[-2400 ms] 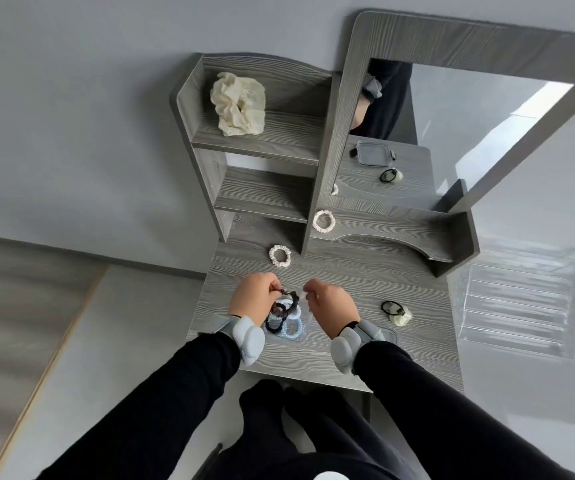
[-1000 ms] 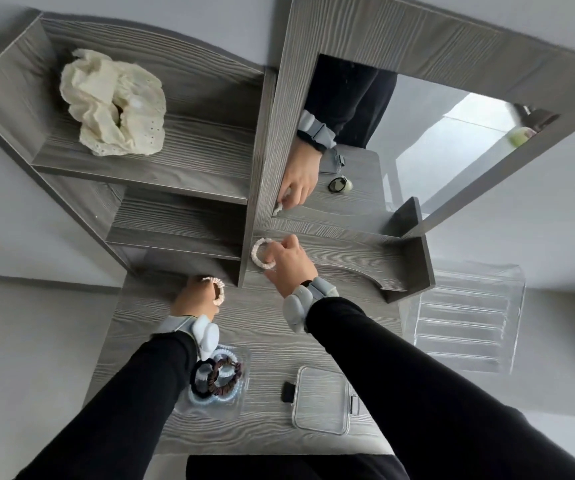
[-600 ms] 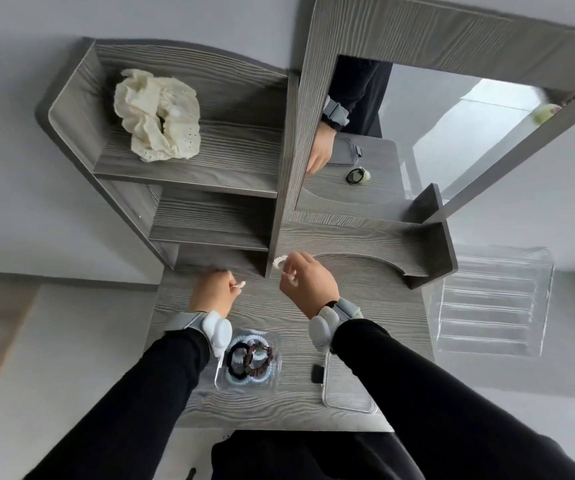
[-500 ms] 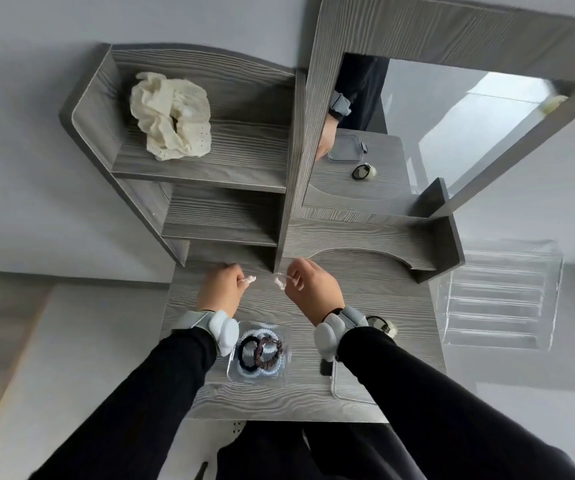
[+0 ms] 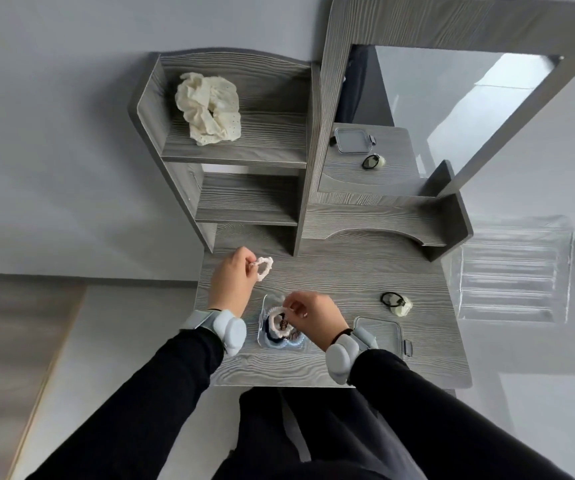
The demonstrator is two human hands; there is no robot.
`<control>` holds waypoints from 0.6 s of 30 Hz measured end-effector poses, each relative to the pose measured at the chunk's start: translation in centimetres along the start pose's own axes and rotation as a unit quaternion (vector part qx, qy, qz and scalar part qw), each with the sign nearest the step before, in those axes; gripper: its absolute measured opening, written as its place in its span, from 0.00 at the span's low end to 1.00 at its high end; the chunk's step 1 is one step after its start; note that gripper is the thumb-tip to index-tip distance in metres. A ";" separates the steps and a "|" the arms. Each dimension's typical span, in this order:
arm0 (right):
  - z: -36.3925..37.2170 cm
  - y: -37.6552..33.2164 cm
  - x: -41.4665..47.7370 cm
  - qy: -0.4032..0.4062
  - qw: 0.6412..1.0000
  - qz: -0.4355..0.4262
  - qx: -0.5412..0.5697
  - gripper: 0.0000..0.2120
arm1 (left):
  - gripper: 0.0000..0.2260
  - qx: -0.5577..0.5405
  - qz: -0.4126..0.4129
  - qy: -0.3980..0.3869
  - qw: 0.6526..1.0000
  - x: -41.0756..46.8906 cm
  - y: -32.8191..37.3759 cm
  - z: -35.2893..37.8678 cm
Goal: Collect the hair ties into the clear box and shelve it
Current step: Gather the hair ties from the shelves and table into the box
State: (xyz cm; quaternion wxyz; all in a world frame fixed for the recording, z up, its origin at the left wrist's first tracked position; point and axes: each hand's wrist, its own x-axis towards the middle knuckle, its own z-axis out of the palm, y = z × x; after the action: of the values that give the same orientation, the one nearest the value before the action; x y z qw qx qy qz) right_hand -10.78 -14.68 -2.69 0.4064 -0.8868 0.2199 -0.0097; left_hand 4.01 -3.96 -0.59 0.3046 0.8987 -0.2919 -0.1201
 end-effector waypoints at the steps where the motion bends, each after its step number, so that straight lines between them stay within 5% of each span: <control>1: 0.3 -0.2 -0.2 -0.032 0.999 0.010 -0.013 0.06 | 0.03 0.001 0.004 -0.003 1.000 -0.5 -0.1 -0.2; 10: 2.5 -1.4 0.2 -0.191 0.967 0.078 -0.149 0.14 | 0.04 0.013 0.031 -0.037 0.999 -3.8 -0.3 -0.7; 14: 1.6 -1.2 -0.7 -0.098 0.982 0.088 -0.136 0.14 | 0.04 0.001 0.038 -0.077 0.996 -4.6 0.4 -0.6; 18: -0.2 0.1 -1.7 0.016 0.991 0.097 -0.089 0.11 | 0.04 0.037 0.049 -0.197 0.979 -4.7 1.4 0.6</control>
State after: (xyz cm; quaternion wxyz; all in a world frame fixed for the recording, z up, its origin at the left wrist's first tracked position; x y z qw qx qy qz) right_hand -12.37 -14.23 -2.35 0.3209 -0.8938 0.3114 0.0350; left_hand -0.62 -2.32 0.03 0.2131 0.8528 -0.3940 -0.2684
